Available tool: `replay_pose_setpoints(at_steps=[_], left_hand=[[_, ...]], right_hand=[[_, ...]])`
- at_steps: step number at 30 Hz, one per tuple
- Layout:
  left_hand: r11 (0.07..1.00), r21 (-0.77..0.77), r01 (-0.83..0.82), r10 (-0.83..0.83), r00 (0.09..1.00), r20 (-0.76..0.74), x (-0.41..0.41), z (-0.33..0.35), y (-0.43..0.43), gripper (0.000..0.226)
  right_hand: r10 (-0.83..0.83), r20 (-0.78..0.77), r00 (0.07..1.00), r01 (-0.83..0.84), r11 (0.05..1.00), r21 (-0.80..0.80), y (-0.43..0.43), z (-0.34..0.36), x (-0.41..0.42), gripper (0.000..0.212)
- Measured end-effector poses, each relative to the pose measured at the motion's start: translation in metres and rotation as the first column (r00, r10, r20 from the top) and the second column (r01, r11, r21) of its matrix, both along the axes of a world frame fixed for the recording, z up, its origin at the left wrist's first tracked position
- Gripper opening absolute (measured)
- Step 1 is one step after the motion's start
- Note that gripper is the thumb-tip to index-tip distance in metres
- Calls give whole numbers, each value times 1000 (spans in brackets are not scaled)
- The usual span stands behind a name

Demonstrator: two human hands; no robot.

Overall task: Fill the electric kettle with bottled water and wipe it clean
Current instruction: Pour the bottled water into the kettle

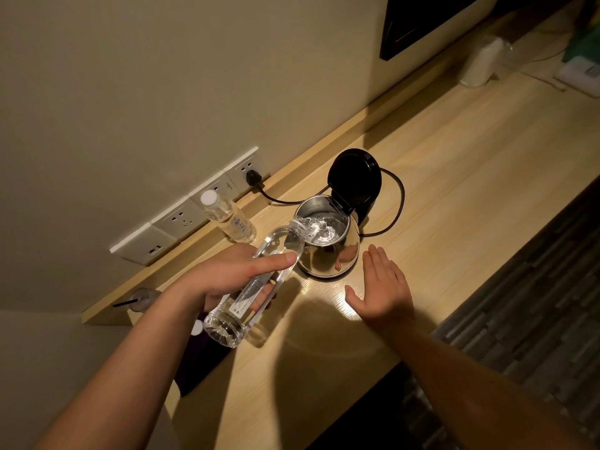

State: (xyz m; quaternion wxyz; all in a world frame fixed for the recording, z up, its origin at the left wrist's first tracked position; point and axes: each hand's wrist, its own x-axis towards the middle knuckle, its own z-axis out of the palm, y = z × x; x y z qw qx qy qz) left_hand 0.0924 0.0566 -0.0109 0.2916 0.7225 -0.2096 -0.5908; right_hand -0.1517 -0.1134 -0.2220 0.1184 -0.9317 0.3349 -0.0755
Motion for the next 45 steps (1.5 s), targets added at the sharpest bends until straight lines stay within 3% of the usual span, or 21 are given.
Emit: replay_pose_setpoints(at_steps=[15,28,35,42,45], left_hand=[[997,54,47,-43,996,-77,1,9,-5,118],[996,42,85,-89,989,118,-5,19,-7,125],[995,76,66,-75,989,131,-8,25,-10,127],[995,77,71,-82,986,144,-12,30,-11,101],[992,97,78,-93,982,165,-11,31,-12,106]], right_hand=[[1,-54,999,0,1000,24,-1,1,0,87],[5,-113,994,-1,999,37,-2,2,2,89],[6,-136,991,2,998,58,-3,1,3,90],[9,-155,988,1,998,65,-3,2,3,91],[7,-151,988,4,998,67,-3,2,3,91]])
